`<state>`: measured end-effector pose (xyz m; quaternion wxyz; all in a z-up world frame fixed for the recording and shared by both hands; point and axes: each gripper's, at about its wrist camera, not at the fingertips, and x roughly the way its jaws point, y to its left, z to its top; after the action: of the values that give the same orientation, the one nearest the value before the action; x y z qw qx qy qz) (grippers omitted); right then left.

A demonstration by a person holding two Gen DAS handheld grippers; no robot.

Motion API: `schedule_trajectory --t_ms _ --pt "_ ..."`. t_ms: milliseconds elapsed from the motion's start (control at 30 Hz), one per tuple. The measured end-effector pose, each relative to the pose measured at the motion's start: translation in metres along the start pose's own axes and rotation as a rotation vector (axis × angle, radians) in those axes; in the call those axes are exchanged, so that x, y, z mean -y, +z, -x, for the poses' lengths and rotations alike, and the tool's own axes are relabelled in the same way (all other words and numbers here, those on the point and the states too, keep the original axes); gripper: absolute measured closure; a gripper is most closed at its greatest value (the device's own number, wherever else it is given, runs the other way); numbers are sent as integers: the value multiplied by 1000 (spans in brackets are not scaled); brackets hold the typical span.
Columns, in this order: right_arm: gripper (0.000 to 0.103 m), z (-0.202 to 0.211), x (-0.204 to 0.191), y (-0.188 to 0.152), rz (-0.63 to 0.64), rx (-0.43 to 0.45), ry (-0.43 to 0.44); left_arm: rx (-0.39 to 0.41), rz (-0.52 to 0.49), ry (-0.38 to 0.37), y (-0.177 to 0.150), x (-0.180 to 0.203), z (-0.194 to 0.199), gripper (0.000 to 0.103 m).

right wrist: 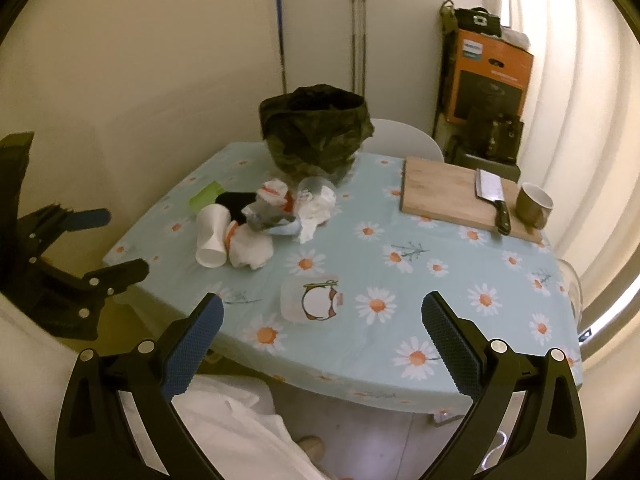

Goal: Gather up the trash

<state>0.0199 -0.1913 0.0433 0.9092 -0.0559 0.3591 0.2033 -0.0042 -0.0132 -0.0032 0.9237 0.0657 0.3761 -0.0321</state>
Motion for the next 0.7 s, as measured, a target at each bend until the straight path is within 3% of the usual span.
schedule_trajectory --t_ms 367,533,700 --pt "8 -5 6 1 -11 -17 2 4 -1 22 4 -4 -5 6" --pt "8 -13 5 1 9 -57 26 -14 34 -15 2 -13 -10 6" --pt "8 -18 7 1 18 -77 33 -40 77 30 -1 -27 -19 6"
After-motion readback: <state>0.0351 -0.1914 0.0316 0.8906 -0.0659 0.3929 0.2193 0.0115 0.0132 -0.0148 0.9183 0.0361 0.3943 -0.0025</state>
